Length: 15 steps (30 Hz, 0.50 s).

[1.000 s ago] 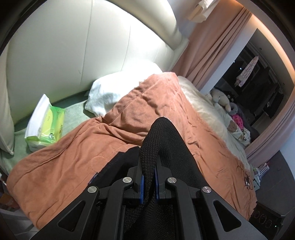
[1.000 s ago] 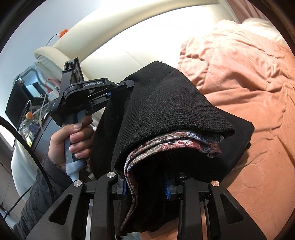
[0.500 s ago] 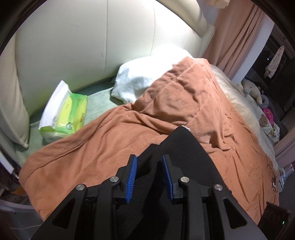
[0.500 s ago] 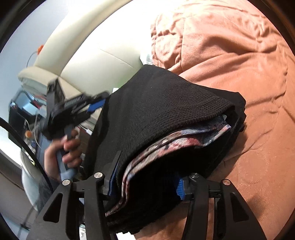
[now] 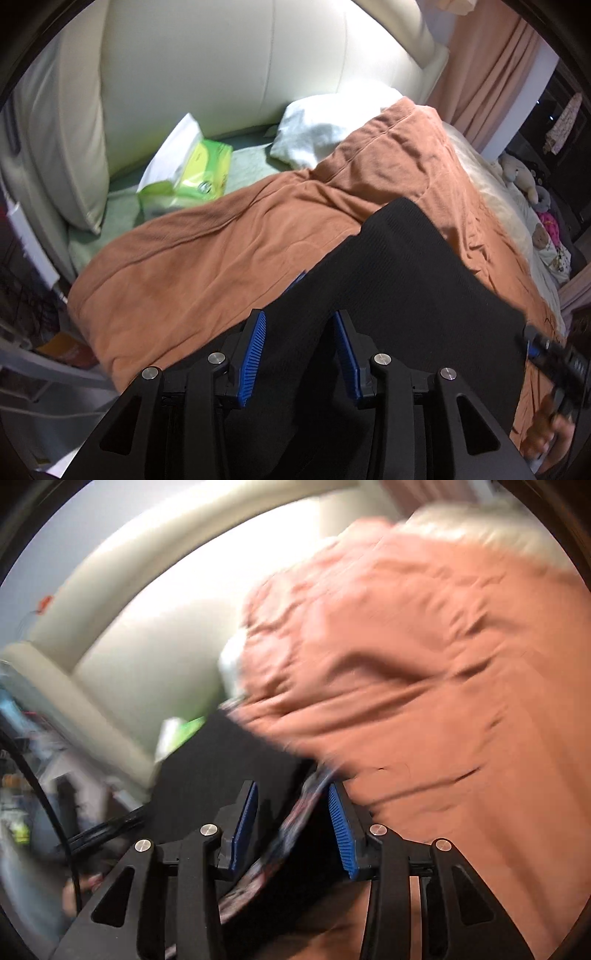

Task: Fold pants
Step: 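Lower the folded shorts onto the duvet beside the headboard with both tools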

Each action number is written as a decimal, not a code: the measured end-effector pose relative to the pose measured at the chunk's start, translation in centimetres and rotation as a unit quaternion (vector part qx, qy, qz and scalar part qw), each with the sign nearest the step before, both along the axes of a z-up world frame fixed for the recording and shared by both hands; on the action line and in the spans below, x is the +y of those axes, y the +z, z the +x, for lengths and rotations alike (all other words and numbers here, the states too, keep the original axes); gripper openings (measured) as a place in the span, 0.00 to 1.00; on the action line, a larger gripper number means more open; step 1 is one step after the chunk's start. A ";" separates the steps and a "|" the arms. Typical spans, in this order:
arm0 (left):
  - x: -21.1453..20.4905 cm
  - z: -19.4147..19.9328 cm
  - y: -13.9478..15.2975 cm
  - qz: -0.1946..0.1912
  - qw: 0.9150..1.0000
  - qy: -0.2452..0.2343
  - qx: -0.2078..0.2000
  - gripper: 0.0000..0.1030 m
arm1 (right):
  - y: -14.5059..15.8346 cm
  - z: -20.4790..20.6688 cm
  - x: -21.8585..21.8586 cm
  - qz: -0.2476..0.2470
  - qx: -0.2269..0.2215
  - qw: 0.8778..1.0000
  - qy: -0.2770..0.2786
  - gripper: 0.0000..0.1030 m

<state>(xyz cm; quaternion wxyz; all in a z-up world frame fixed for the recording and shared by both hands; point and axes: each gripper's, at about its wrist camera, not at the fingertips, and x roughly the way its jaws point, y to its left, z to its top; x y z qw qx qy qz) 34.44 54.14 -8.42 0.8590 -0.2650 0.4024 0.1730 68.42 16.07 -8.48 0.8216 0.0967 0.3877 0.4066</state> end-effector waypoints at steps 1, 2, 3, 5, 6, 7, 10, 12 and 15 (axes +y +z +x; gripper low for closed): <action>0.0 -0.4 -0.1 0.001 1.000 0.002 0.002 0.39 | 0.4 -0.2 -0.4 -0.002 -0.006 1.000 -0.005 0.37; -0.1 -0.8 0.0 0.004 1.000 0.004 0.003 0.39 | 0.9 -0.5 -0.9 -0.004 -0.014 1.000 -0.008 0.37; -0.3 -1.1 0.2 0.007 1.000 0.006 0.003 0.39 | 1.3 -1.0 -1.3 -0.006 -0.023 1.000 -0.007 0.37; -0.8 -1.6 0.7 0.012 1.000 0.005 0.000 0.39 | 2.0 -2.4 -1.5 -0.003 -0.038 0.999 0.011 0.37; -1.2 -1.8 1.1 0.013 1.000 0.004 -0.003 0.39 | 2.2 -3.0 -1.4 -0.002 -0.043 0.999 0.023 0.37; -1.7 -1.9 1.4 0.014 1.000 0.002 -0.006 0.39 | 2.3 -3.8 -1.3 -0.002 -0.048 0.998 0.036 0.37; -3.1 -2.1 2.0 0.013 1.000 -0.010 -0.017 0.39 | 2.4 -6.7 0.2 -0.010 -0.076 0.994 0.084 0.36; -4.3 -2.0 2.4 0.013 0.999 -0.022 -0.023 0.39 | 2.5 -8.0 0.7 -0.015 -0.091 0.990 0.110 0.36; -5.8 -2.0 2.9 0.009 0.999 -0.034 -0.038 0.39 | 1.9 -8.8 1.3 -0.016 -0.103 0.984 0.143 0.28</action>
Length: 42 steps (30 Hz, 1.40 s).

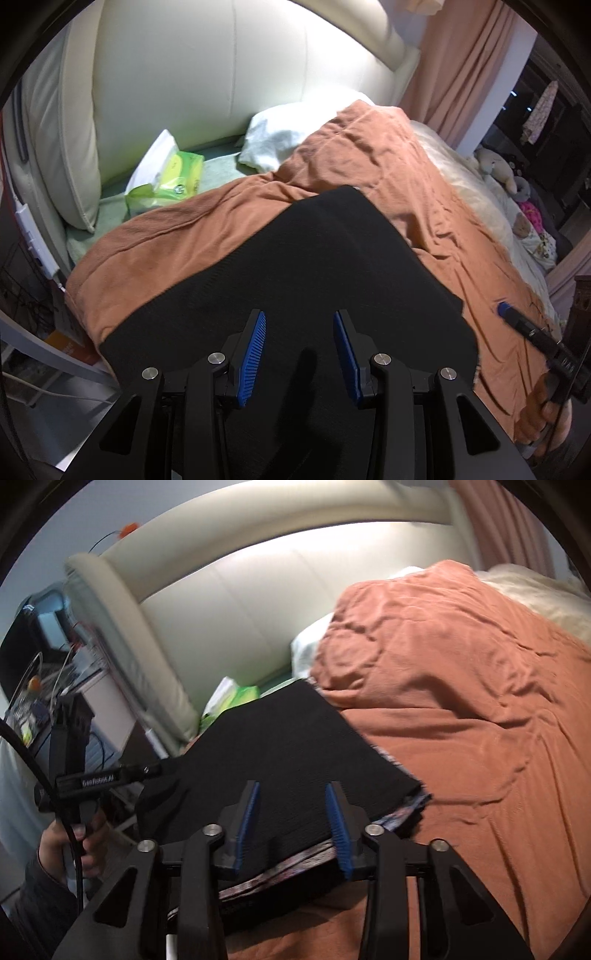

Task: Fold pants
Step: 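Lower the folded shorts onto the duvet beside the headboard with both tools, then open both tools and release the folded shorts on the duvet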

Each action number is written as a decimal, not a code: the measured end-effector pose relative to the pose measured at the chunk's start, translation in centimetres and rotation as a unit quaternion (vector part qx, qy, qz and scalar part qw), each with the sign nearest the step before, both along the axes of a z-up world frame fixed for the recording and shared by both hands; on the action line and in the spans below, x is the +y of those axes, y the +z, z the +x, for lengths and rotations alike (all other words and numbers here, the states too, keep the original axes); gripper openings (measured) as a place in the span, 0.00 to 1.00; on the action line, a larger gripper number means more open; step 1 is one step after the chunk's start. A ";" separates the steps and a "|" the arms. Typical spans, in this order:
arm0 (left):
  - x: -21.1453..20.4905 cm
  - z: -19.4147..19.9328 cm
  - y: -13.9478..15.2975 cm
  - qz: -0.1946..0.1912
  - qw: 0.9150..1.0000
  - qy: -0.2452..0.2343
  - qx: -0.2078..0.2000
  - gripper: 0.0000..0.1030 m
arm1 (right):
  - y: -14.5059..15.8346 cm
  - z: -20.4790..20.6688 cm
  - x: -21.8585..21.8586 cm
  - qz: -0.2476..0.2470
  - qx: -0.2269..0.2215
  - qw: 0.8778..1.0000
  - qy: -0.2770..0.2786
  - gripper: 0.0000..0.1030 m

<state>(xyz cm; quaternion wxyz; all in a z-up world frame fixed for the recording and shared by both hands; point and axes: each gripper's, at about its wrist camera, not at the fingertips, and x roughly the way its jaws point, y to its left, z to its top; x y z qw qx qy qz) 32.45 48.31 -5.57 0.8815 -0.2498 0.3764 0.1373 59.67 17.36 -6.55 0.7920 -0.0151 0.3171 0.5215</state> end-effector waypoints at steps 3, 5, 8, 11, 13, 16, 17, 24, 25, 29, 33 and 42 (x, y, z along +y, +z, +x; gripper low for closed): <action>-1.0 -0.5 0.1 -0.022 0.999 -0.009 -0.029 0.39 | -1.4 -0.8 0.8 -0.005 -0.014 1.000 0.027 0.27; -1.6 -0.6 -0.3 -0.030 0.999 -0.016 -0.035 0.39 | -2.4 -0.3 1.5 -0.012 -0.013 0.999 0.038 0.27; -2.9 0.2 -1.5 -0.024 0.999 -0.029 -0.021 0.39 | -3.9 0.0 2.4 -0.034 -0.019 0.999 0.038 0.27; -3.7 1.0 -2.7 -0.020 0.999 -0.032 -0.003 0.39 | -5.1 0.8 3.1 -0.053 -0.026 0.998 0.033 0.25; -3.9 1.3 -3.4 -0.012 0.999 -0.029 0.007 0.39 | -5.6 1.4 2.9 -0.060 -0.028 0.997 0.027 0.24; -4.5 1.6 -4.1 0.006 0.999 -0.031 0.019 0.39 | -6.1 1.7 3.0 -0.071 -0.030 0.997 0.024 0.24; -4.6 1.7 -4.3 0.011 0.999 -0.033 0.025 0.39 | -6.2 1.7 3.0 -0.074 -0.030 0.997 0.024 0.24; -4.7 1.3 -4.6 0.005 0.999 -0.027 0.037 0.39 | -5.7 -0.5 3.2 -0.104 -0.044 0.994 0.014 0.24; -4.9 1.1 -4.5 0.007 0.999 -0.027 0.038 0.39 | -5.6 -0.7 2.9 -0.106 -0.044 0.993 0.014 0.24; -5.8 0.1 -4.0 0.005 0.999 -0.028 0.033 0.39 | -5.2 -1.4 1.5 -0.111 -0.032 0.993 0.012 0.24; -7.1 -0.7 -2.9 0.004 0.999 -0.037 0.020 0.39 | -4.5 -1.9 -1.0 -0.111 -0.025 0.994 0.005 0.24; -11.2 -0.4 -1.6 -0.002 0.998 -0.070 0.000 0.38 | -2.1 -3.9 -8.2 -0.086 -0.022 0.996 -0.024 0.27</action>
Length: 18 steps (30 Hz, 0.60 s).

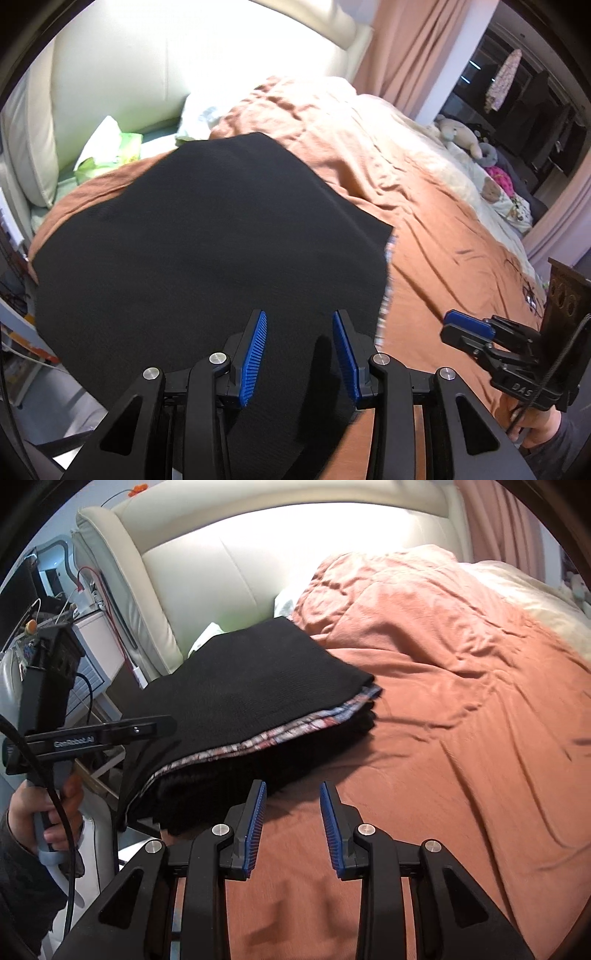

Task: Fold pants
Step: 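Open both tools and release the folded shorts on the duvet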

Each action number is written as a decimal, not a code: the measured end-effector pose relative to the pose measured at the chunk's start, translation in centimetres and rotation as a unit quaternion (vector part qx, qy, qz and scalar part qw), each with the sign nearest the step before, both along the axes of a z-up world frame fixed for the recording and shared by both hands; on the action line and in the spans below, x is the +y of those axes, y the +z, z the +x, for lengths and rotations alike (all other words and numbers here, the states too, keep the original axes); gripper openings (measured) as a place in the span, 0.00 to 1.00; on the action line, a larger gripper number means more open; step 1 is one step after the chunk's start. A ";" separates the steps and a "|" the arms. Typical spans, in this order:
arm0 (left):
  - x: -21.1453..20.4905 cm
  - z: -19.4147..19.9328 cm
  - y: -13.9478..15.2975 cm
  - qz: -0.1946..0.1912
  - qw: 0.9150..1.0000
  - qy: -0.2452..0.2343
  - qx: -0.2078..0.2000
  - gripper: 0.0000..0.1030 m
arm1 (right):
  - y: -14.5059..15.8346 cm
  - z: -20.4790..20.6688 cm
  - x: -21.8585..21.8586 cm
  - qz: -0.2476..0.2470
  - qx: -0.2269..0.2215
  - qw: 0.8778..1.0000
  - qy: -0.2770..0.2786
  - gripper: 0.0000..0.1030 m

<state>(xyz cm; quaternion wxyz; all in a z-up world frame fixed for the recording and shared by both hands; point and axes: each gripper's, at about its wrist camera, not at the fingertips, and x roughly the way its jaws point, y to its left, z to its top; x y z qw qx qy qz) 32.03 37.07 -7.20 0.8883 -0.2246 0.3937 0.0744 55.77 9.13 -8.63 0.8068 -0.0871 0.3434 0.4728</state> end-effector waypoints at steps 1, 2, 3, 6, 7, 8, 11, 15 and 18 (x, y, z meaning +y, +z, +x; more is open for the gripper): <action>-0.3 0.0 0.0 -0.001 1.000 -0.003 0.000 0.38 | 0.2 -0.3 -0.7 0.000 -0.001 1.000 -0.003 0.28; -0.9 0.1 0.0 -0.001 1.000 -0.006 -0.001 0.38 | 0.3 -0.6 -1.7 0.000 -0.002 1.000 -0.006 0.29; -1.3 0.2 -0.1 0.000 1.000 -0.009 0.001 0.38 | 0.5 -1.0 -2.6 0.001 -0.003 1.000 -0.011 0.34; -2.9 0.3 -0.6 0.020 1.000 -0.018 0.015 0.38 | 0.9 -2.1 -5.5 0.013 -0.005 1.000 -0.024 0.42; -3.3 0.1 -0.8 0.023 0.999 -0.019 0.018 0.38 | 0.9 -2.5 -6.6 0.020 -0.004 0.999 -0.029 0.43; -3.6 0.0 -1.1 0.026 0.999 -0.020 0.024 0.38 | 1.0 -2.8 -7.4 0.024 -0.003 0.999 -0.031 0.43; -3.6 -0.2 -2.4 0.020 0.999 -0.015 0.044 0.38 | 1.0 -3.6 -10.1 0.035 0.005 0.998 -0.046 0.43; -3.5 -0.3 -3.3 0.015 0.999 -0.006 0.049 0.38 | 1.0 -5.0 -13.4 0.044 0.008 0.997 -0.060 0.43; -4.0 -0.8 -2.5 0.019 0.999 0.003 0.049 0.38 | 1.3 -5.7 -15.2 0.041 0.008 0.997 -0.069 0.43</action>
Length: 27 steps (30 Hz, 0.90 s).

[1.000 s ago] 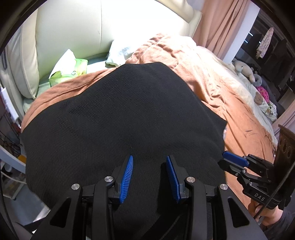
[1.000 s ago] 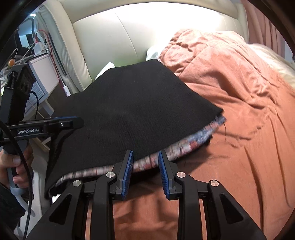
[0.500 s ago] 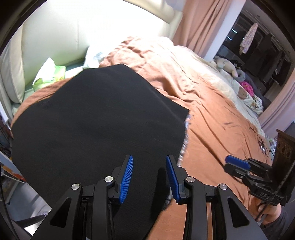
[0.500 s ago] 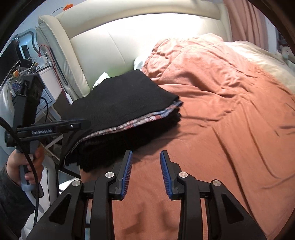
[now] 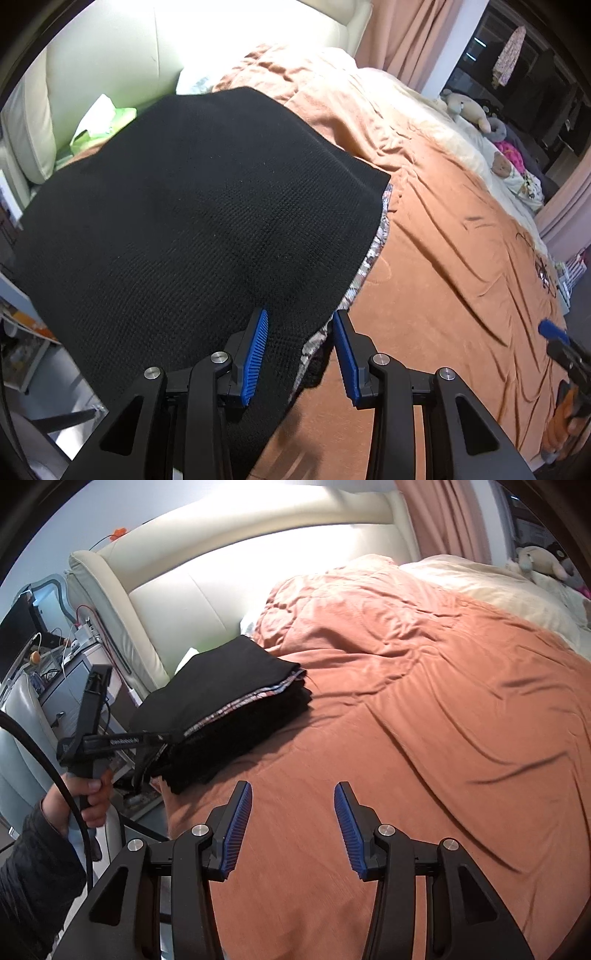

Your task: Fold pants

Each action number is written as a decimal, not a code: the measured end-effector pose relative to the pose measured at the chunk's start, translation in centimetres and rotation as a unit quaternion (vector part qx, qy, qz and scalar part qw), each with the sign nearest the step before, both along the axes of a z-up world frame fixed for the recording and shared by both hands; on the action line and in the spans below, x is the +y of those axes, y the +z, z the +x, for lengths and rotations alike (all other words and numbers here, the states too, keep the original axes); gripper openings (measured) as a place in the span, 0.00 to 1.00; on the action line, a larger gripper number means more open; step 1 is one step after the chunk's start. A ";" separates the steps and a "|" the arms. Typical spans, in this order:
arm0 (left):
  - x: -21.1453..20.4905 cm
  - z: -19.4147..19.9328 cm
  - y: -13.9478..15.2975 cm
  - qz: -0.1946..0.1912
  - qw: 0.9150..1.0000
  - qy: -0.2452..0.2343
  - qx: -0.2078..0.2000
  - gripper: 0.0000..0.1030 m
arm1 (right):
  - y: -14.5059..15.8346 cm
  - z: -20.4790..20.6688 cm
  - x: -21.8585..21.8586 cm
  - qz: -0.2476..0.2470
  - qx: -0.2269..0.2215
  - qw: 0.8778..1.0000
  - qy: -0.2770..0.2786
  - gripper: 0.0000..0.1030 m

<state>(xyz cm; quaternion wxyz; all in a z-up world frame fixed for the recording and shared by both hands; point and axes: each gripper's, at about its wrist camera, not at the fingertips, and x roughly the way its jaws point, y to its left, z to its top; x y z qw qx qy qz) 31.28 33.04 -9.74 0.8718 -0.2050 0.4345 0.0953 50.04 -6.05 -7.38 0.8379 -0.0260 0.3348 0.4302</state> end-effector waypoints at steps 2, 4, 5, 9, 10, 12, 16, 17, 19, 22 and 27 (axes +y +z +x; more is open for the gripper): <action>-0.6 -0.5 0.7 0.002 1.000 -0.001 -0.005 0.38 | 0.3 -0.3 -0.9 -0.001 0.003 1.000 -0.009 0.45; -1.0 -0.9 1.2 0.000 1.000 -0.001 -0.009 0.38 | 0.7 -0.6 -1.8 0.001 0.005 1.000 -0.019 0.53; -1.2 -1.2 1.6 -0.002 1.000 -0.003 -0.014 0.38 | 0.9 -0.8 -2.0 0.002 0.004 1.000 -0.022 0.56; -2.4 -2.4 2.8 -0.003 1.000 -0.012 -0.029 0.38 | 2.2 -2.7 -3.6 0.008 -0.011 0.999 -0.036 0.72; -2.8 -2.7 3.2 0.003 0.999 -0.014 -0.030 0.38 | 2.4 -3.1 -3.8 0.006 -0.015 0.999 -0.038 0.78; -3.7 -3.3 4.3 0.008 0.999 -0.022 -0.040 0.42 | 3.1 -4.5 -4.4 0.002 -0.028 0.998 -0.048 0.84; -5.3 -4.9 6.2 0.029 0.997 -0.023 -0.068 0.67 | 4.4 -7.1 -6.1 0.006 -0.051 0.997 -0.065 1.00; -5.7 -5.4 6.8 0.030 0.996 -0.025 -0.080 0.78 | 4.6 -7.7 -6.7 0.008 -0.056 0.996 -0.072 1.00; -6.4 -6.2 7.6 0.026 0.994 -0.029 -0.098 0.93 | 4.9 -8.9 -7.7 0.009 -0.060 0.995 -0.084 1.00; -7.9 -7.4 8.9 0.040 0.992 -0.037 -0.113 1.00 | 5.4 -10.7 -9.1 0.010 -0.068 0.993 -0.100 1.00; -10.1 -8.7 10.2 0.049 0.990 -0.053 -0.123 1.00 | 6.2 -13.8 -11.0 0.013 -0.081 0.990 -0.117 1.00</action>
